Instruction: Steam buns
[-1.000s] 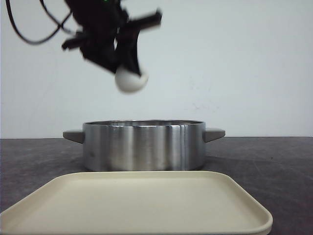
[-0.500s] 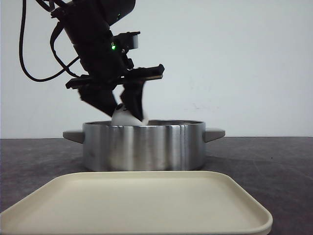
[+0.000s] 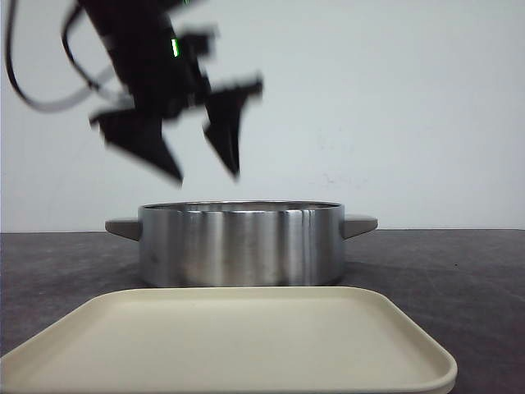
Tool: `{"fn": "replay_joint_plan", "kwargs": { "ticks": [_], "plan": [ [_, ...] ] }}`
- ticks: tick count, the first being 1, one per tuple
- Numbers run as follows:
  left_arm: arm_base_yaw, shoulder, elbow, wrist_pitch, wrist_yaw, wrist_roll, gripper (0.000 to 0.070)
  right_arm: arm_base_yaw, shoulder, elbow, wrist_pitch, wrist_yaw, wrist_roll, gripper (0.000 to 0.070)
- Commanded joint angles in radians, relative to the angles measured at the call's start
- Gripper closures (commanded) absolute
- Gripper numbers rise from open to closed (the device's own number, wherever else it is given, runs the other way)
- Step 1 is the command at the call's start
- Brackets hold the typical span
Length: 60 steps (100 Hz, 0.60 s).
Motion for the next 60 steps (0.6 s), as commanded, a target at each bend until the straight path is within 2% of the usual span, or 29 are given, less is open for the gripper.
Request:
{"fn": "replay_joint_plan", "kwargs": {
  "ticks": [1,6,20,39,48,60],
  "plan": [
    [-0.027,-0.065,0.022,0.016,-0.021,-0.059,0.0582,0.011,0.009,-0.034,0.015,0.034,-0.021,0.0687],
    [-0.045,-0.115,0.022,0.013,-0.040,-0.034,0.0700,0.011,-0.004,-0.090,0.056,0.041,-0.021,0.0687],
    [-0.094,-0.257,0.019,-0.045,-0.053,0.027,0.0700,0.011,-0.077,-0.312,0.272,0.019,-0.021,0.0687],
    [-0.145,-0.476,-0.057,-0.060,-0.175,-0.018,0.0700,0.011,-0.187,-0.641,0.587,-0.127,0.010,0.0687],
    [-0.156,-0.579,-0.112,-0.085,-0.224,-0.018,0.0700,0.011,-0.221,-0.745,0.666,-0.158,0.037,0.0687],
    [-0.156,-0.708,-0.197,-0.114,-0.234,-0.026,0.0700,0.011,-0.246,-0.825,0.714,-0.157,0.039,0.0687]
  ]
}}
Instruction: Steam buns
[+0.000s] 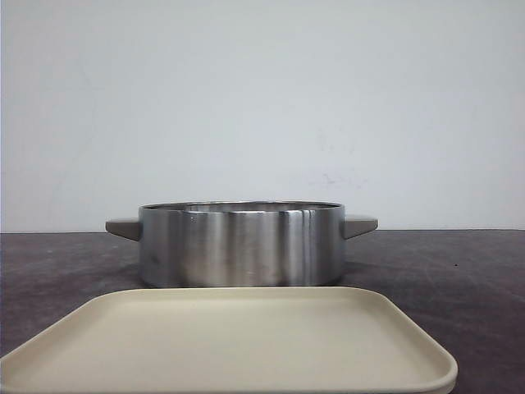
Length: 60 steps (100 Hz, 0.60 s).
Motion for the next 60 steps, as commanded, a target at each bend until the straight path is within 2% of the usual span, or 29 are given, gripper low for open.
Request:
{"fn": "replay_joint_plan", "kwargs": {
  "ticks": [1,15,60],
  "plan": [
    [-0.009,-0.045,-0.037,-0.021,-0.007,-0.015,0.0700,0.011,-0.006,-0.011,0.028,0.001,0.018,0.0687],
    [-0.009,-0.142,-0.064,-0.099,-0.007,-0.082,0.0700,0.011,-0.002,-0.019,0.009,0.000,0.019,0.0687],
    [-0.009,-0.267,-0.064,-0.120,-0.006,-0.079,0.0700,0.011,-0.010,-0.019,0.018,0.000,0.018,0.0687]
  ]
}}
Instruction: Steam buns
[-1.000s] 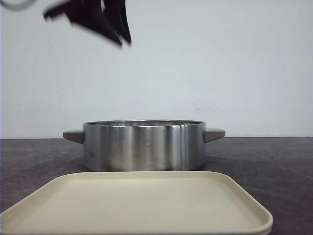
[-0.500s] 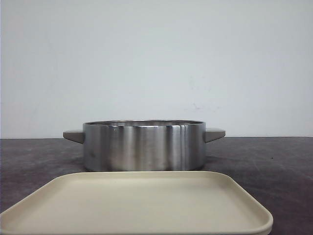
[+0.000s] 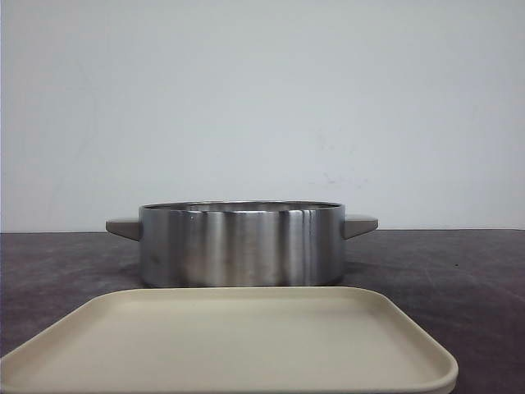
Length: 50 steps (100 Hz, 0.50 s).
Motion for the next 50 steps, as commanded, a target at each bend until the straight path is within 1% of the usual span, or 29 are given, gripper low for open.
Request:
{"fn": "replay_joint_plan", "kwargs": {
  "ticks": [1,50],
  "plan": [
    [-0.009,-0.007,0.016,0.005,-0.005,-0.001,0.0700,0.010,0.003,0.014,0.012,0.000,0.010,0.0687],
    [-0.009,-0.023,0.016,0.005,-0.005,-0.001,0.0700,0.007,-0.003,0.013,0.011,0.002,0.010,0.0687]
  ]
}}
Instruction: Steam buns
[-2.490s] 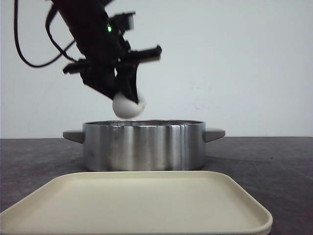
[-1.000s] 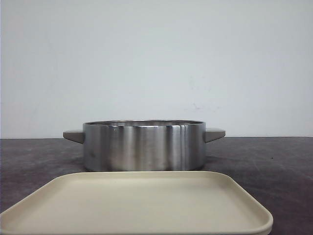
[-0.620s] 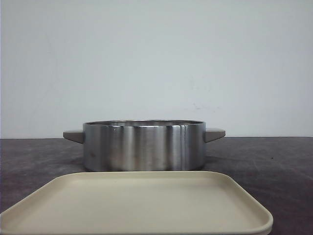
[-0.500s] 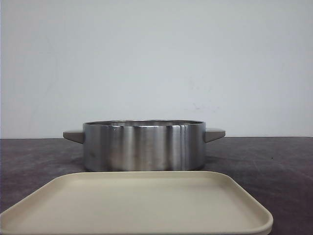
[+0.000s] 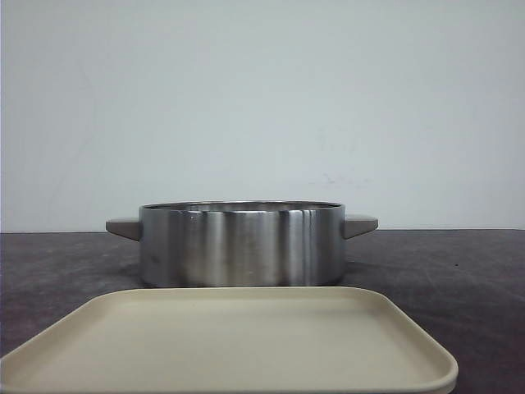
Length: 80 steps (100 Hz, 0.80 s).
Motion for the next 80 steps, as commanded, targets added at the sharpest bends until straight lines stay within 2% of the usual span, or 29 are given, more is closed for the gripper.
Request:
{"fn": "replay_joint_plan", "kwargs": {
  "ticks": [1,14,20,26,36,44,52,62,80],
  "plan": [
    [-0.009,0.004,0.016,0.005,-0.005,-0.001,0.0700,0.007,-0.004,0.012,0.012,0.002,0.010,0.0687],
    [-0.009,0.004,0.016,0.005,-0.005,-0.001,0.0700,-0.022,-0.053,-0.032,0.030,-0.001,0.010,0.0687],
    [-0.009,0.004,0.016,0.005,-0.005,-0.001,0.0700,-0.061,-0.106,-0.107,0.086,-0.027,0.008,0.0687],
    [-0.009,0.004,0.016,0.005,-0.005,-0.001,0.0700,-0.124,-0.175,-0.228,0.225,-0.063,-0.020,0.0687],
    [-0.009,0.004,0.016,0.005,-0.005,-0.001,0.0700,-0.263,-0.309,-0.478,0.547,-0.132,-0.113,0.0687],
    [-0.009,0.004,0.016,0.005,-0.005,-0.001,0.0700,-0.364,-0.405,-0.621,0.681,-0.212,-0.112,0.0687],
    [-0.009,0.004,0.016,0.005,-0.005,-0.001,0.0700,-0.443,-0.478,-0.698,0.684,-0.241,-0.109,0.0687],
    [-0.009,0.004,0.016,0.005,-0.005,-0.001,0.0700,-0.530,-0.563,-0.755,0.608,-0.239,-0.114,0.0687],
    [-0.009,0.004,0.016,0.005,-0.005,-0.001,0.0700,-0.686,-0.724,-0.775,0.378,-0.244,-0.180,0.0687]
  ]
}}
